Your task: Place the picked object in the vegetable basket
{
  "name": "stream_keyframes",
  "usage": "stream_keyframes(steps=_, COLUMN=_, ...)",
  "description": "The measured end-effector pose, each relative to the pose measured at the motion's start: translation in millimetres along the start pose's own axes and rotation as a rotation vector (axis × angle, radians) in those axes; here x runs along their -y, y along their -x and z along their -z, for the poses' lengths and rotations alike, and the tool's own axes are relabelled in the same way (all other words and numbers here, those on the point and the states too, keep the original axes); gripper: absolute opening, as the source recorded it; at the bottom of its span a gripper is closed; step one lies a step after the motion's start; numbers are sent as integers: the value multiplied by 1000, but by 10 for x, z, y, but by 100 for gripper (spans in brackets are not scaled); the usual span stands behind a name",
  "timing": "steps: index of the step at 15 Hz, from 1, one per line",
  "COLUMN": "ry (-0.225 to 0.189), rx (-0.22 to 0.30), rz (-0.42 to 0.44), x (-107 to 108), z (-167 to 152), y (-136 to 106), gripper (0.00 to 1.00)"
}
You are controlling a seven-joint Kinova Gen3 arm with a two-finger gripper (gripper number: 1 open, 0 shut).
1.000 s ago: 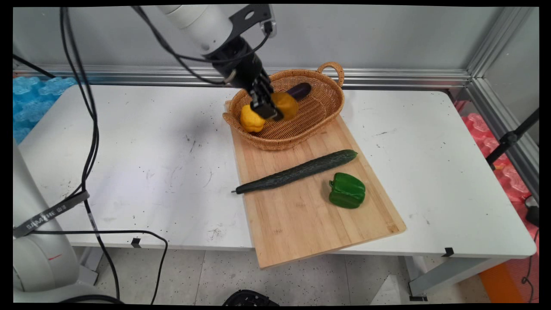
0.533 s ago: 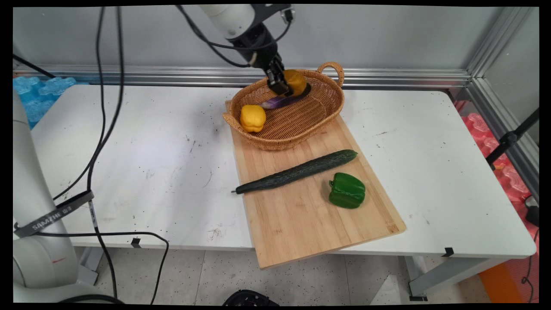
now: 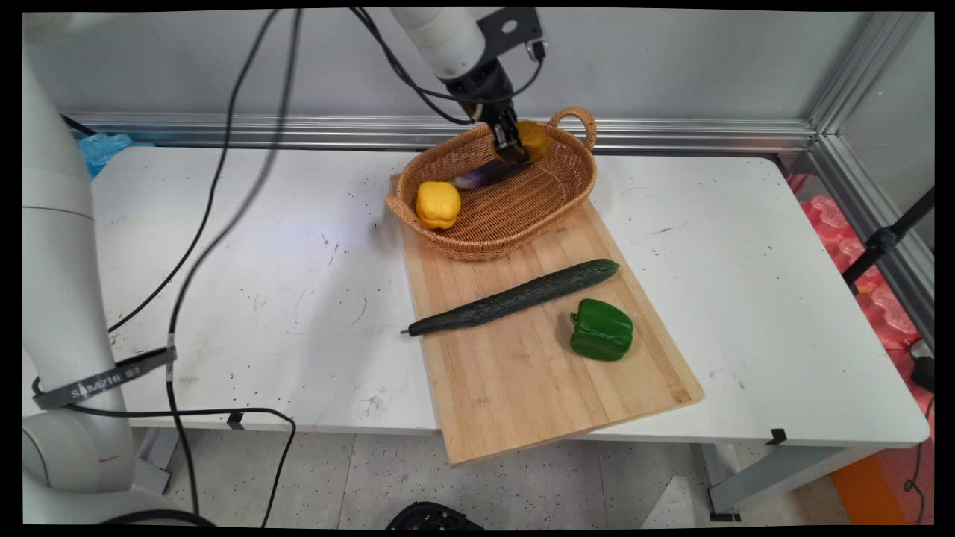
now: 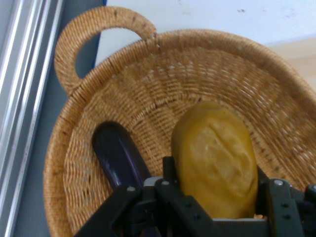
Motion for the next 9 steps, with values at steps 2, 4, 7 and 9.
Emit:
stream_keyframes(steps=2, ry=-1, rx=4, rz=-1, x=40, z=-160, y=-46, gripper=0)
stream_keyframes(steps=4, ry=2, rx=11, rz=-1, x=82, z=-384, y=-103, gripper=0)
stream_keyframes(steps=7, ry=12, rx=24, rz=-1, x=121, z=-693, y=-158, gripper=0)
stream_keyframes(steps=9, ry=19, rx=32, rz=-2, x=135, z=-834, y=-174, gripper=0)
